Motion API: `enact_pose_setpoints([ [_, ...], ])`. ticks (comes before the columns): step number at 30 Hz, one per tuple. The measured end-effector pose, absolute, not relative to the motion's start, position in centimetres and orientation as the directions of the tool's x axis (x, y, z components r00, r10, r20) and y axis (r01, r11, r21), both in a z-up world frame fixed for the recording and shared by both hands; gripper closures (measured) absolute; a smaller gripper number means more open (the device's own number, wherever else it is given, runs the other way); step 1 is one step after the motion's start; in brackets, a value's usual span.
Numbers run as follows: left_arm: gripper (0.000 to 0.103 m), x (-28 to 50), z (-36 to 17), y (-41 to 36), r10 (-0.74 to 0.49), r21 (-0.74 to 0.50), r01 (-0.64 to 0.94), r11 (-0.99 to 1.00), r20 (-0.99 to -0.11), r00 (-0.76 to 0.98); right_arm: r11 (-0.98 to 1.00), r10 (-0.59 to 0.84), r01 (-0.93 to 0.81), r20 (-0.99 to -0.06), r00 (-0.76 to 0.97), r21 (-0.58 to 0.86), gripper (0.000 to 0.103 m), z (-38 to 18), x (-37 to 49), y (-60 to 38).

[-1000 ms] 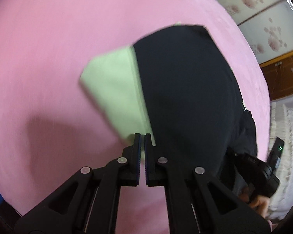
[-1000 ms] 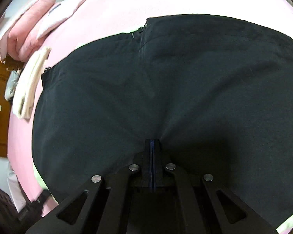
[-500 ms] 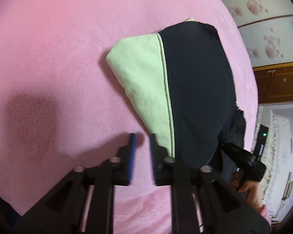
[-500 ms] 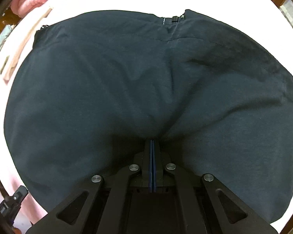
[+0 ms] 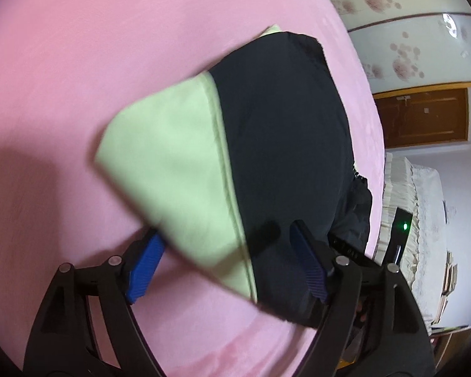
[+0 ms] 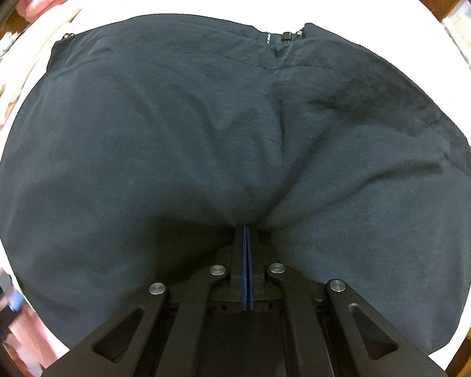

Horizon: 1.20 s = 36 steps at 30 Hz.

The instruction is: Fold large clothes

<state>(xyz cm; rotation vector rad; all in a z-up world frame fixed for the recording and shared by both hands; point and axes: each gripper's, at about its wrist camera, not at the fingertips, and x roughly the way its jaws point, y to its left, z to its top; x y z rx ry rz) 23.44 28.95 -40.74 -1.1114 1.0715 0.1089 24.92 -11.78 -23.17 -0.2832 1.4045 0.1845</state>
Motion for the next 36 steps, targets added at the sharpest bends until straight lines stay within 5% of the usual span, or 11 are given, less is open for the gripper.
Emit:
enact_pose_setpoints([
  [13,0.024,27.8,-42.0,29.9,-0.398,-0.699,-0.516,0.496,-0.711,0.58,0.961,-0.021,-0.262,-0.972,0.232,-0.084,0.102,-23.2,23.6,-10.8],
  [19,0.049,27.5,-41.4,30.1,-0.289,-0.685,-0.592,0.426,-0.723,0.628,0.966,0.005,-0.251,-0.971,0.241,-0.057,0.102,-23.7,23.3,-11.4],
  [23,0.076,28.1,-38.4,28.3,-0.181,-0.635,-0.541,0.551,-0.724,0.666,0.965,0.014,-0.257,-0.968,0.251,-0.052,0.102,-23.4,22.9,-11.8],
  [36,0.092,28.4,-26.3,20.6,-0.104,-0.578,-0.301,0.758,-0.563,0.82,0.949,0.129,-0.311,-0.963,0.236,0.05,0.102,-22.7,21.9,-15.4],
])
